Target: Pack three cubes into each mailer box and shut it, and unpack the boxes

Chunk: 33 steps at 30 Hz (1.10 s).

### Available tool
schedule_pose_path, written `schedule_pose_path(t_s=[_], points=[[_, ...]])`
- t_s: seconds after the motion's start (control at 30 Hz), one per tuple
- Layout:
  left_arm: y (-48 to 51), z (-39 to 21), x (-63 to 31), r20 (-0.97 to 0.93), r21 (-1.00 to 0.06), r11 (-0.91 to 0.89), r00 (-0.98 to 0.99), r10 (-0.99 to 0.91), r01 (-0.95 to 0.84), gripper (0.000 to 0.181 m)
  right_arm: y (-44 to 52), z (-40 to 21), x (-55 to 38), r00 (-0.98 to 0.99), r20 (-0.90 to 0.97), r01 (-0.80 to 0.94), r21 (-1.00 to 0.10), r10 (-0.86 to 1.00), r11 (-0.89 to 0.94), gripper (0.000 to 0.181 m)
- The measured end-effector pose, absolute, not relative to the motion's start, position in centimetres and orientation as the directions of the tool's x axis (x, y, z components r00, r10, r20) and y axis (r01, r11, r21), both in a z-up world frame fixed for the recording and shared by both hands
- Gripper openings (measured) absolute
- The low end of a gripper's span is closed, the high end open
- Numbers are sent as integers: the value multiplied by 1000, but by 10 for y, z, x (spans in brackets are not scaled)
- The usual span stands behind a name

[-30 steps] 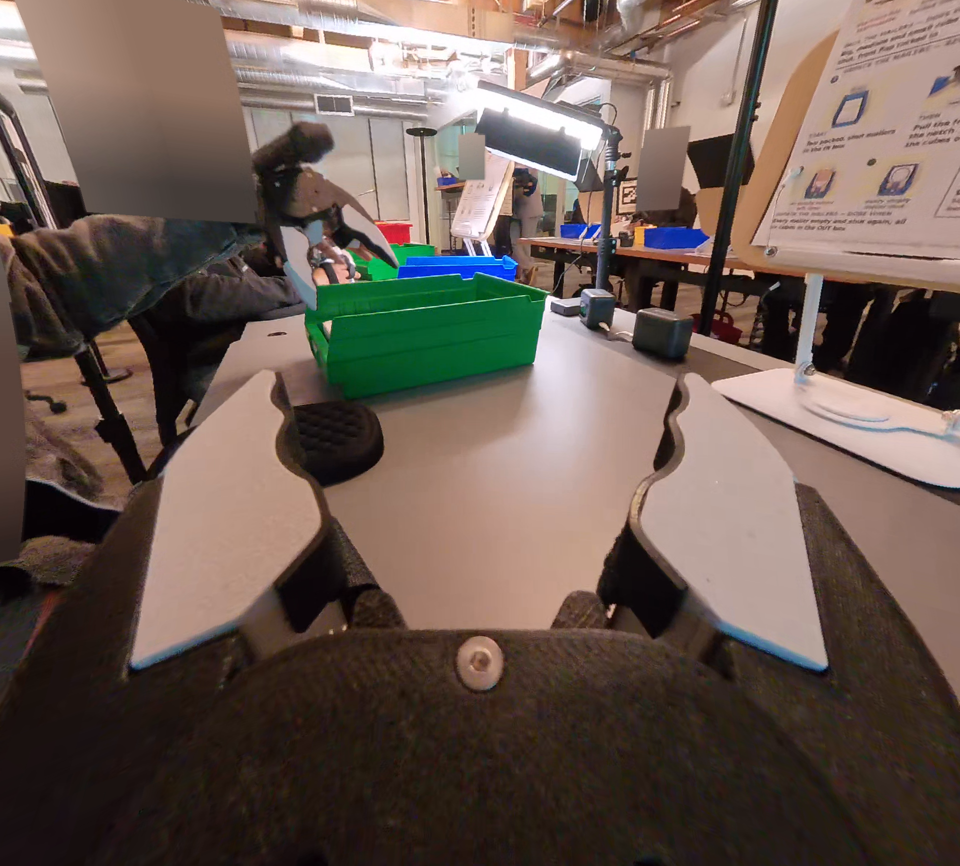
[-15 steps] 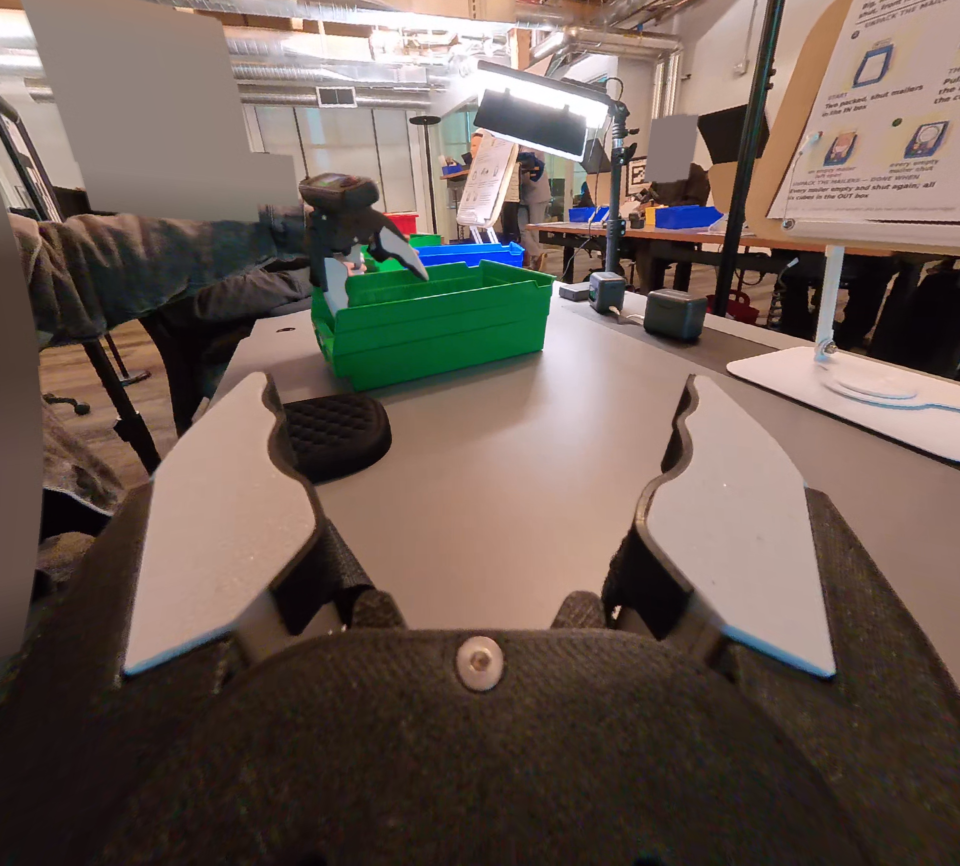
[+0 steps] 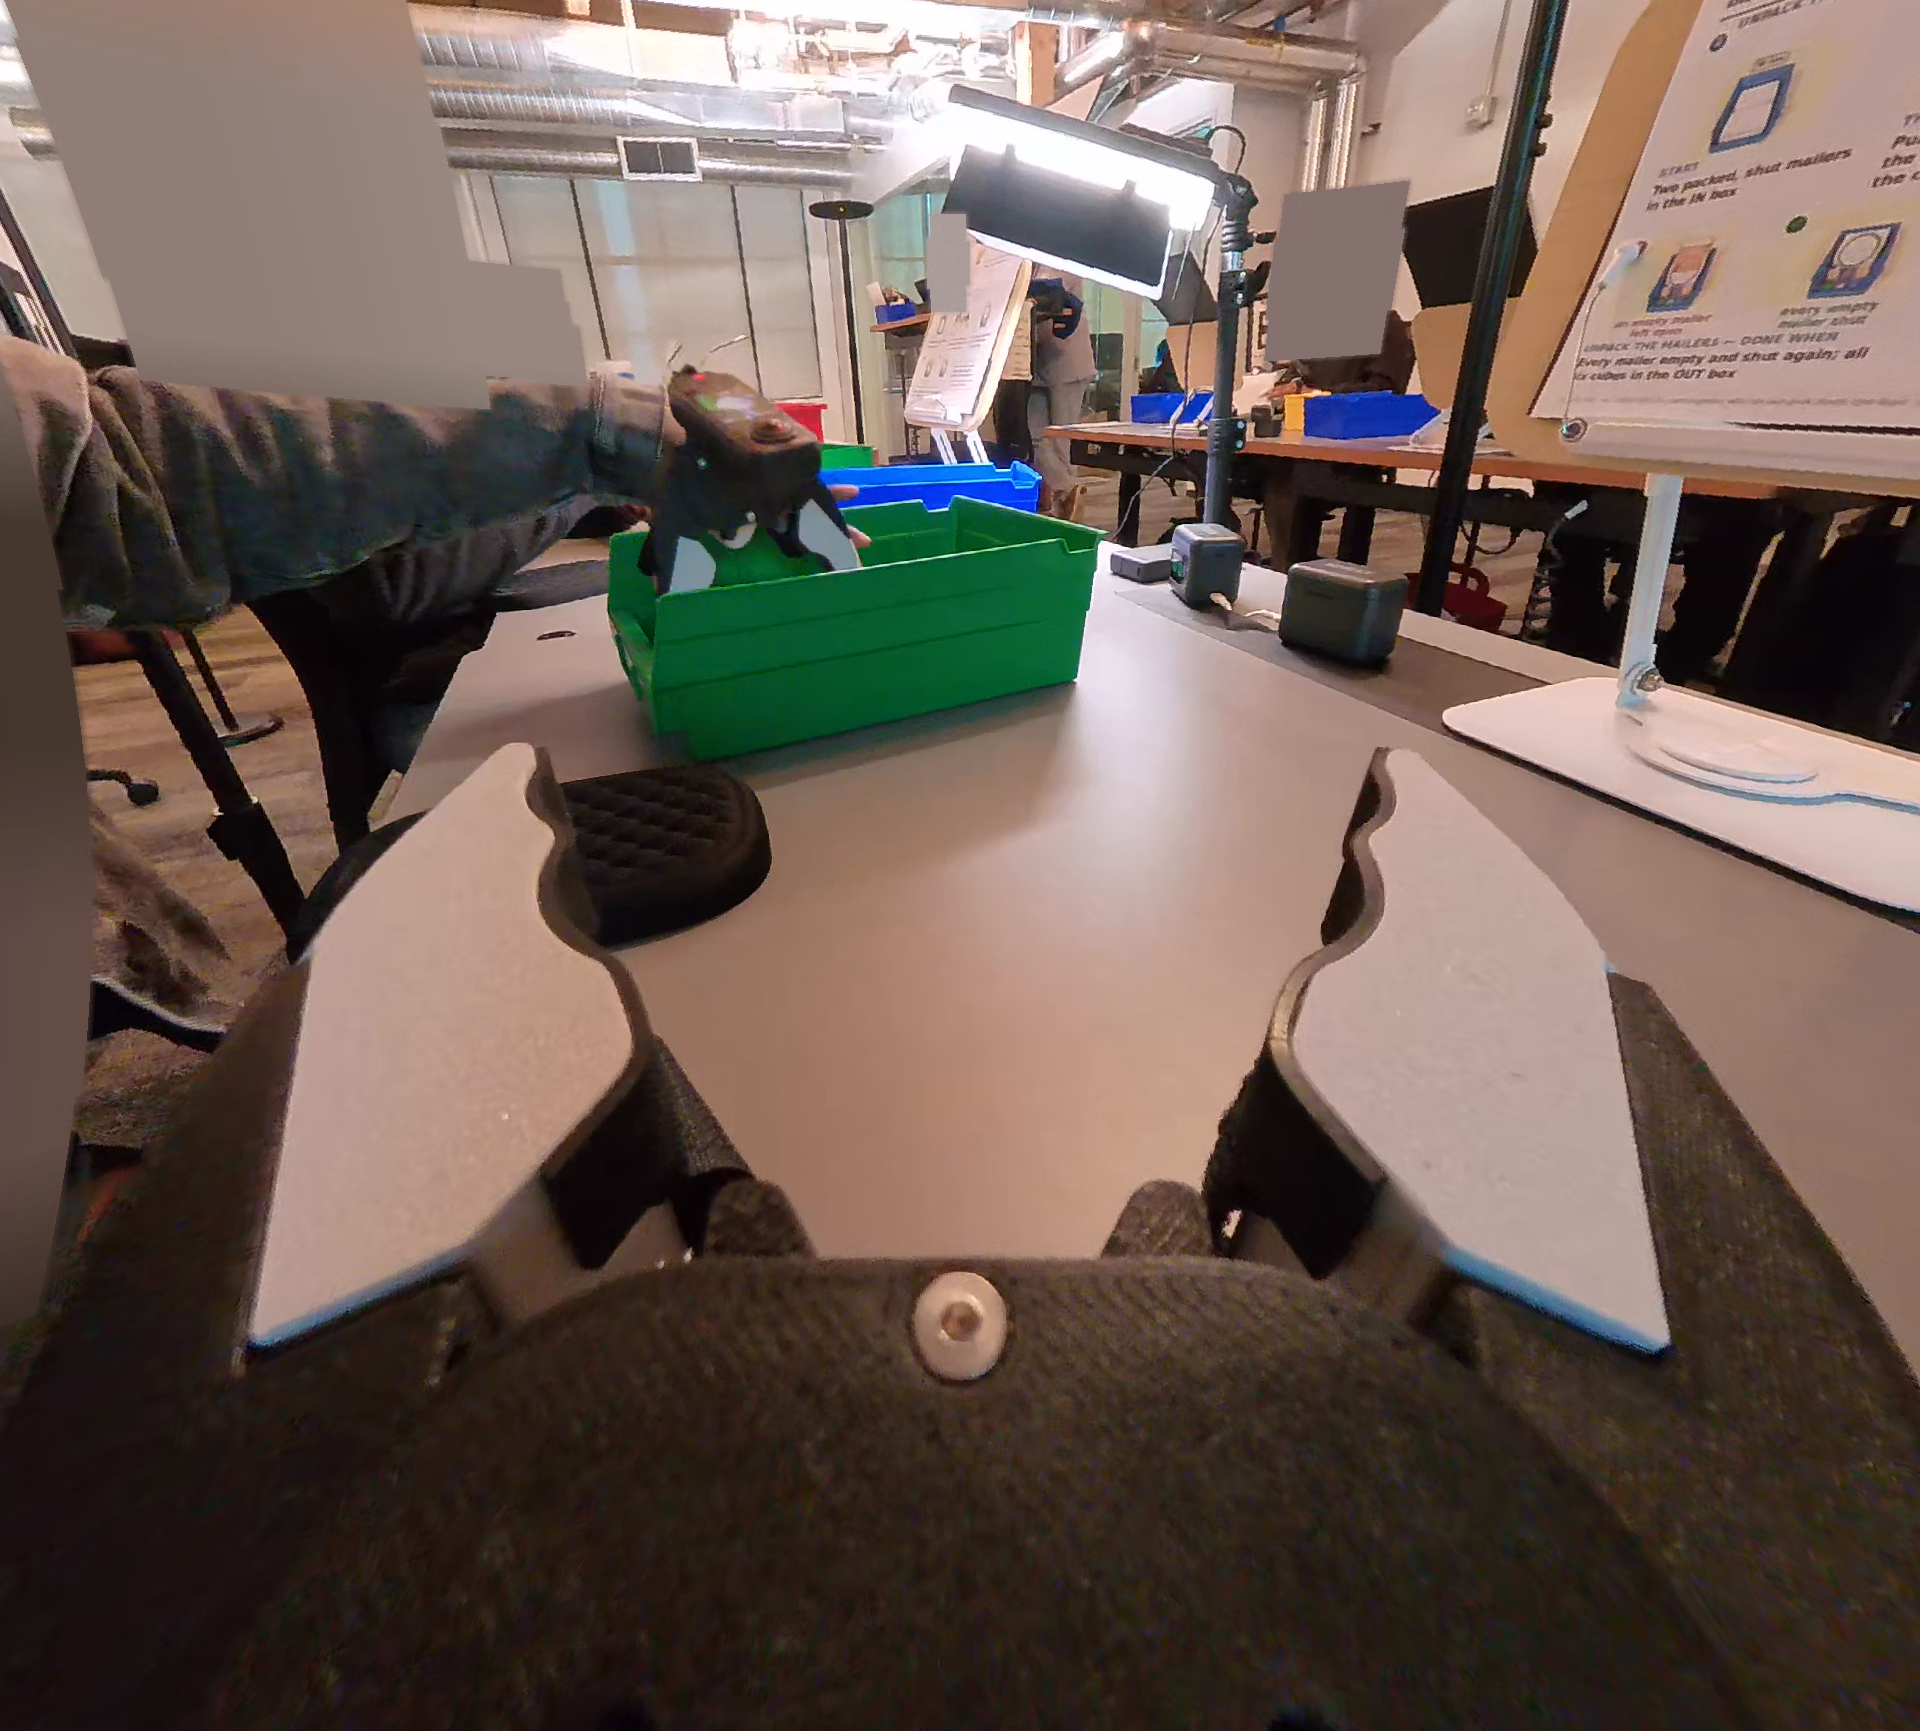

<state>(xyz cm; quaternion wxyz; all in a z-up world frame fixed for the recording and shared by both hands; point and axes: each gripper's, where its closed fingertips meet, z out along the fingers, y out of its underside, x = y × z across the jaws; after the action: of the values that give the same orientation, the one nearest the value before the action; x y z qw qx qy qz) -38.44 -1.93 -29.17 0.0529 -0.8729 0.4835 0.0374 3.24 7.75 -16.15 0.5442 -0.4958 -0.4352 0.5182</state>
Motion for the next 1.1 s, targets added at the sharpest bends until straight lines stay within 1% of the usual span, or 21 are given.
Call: schedule_pose_path(t_s=[0.07,0.13,0.17,0.2,0.27,0.3,0.37,0.47,0.6,0.7,0.9,1.1], points=[[-17,-293,-383,-117,-48,-525,527,-842,-850,146,77,-162,32,83,-35,-126,-992,996,-24,138],[-5,-290,-380,-167,-106,-524,534,-829,-845,145,77,-163,32,86,-28,-124,-992,996,-18,138],[-5,-291,-378,-158,-108,-525,536,-829,-844,144,77,-163,31,88,-26,-122,-992,996,-15,138],[-8,-295,-379,-137,-81,-530,536,-833,-844,145,77,-164,31,88,-27,-120,-993,996,-16,138],[-10,-303,-387,-157,13,-499,491,-857,-866,146,78,-165,31,87,-35,-118,-993,996,-24,137],[-8,-302,-388,-171,26,-477,467,-868,-878,146,78,-165,31,86,-36,-117,-993,996,-25,137],[-7,-303,-388,-168,32,-466,455,-875,-884,146,78,-165,31,89,-28,-115,-993,996,-18,137],[-5,-303,-388,-176,9,-443,435,-883,-896,146,77,-165,31,84,-28,-113,-993,996,-19,136],[-2,-301,-392,-194,23,-399,388,-901,-917,144,77,-168,30,81,-24,-98,-995,996,-16,136],[1,-295,-399,-220,34,-421,404,-888,-906,141,77,-169,29,83,-16,-92,-996,996,-8,136],[9,-268,-404,-279,62,-427,395,-875,-902,140,78,-172,28,85,-20,-79,-997,996,-14,135],[28,-201,-393,-387,115,-437,365,-847,-892,140,76,-181,23,75,-9,-33,-999,997,-6,135]])
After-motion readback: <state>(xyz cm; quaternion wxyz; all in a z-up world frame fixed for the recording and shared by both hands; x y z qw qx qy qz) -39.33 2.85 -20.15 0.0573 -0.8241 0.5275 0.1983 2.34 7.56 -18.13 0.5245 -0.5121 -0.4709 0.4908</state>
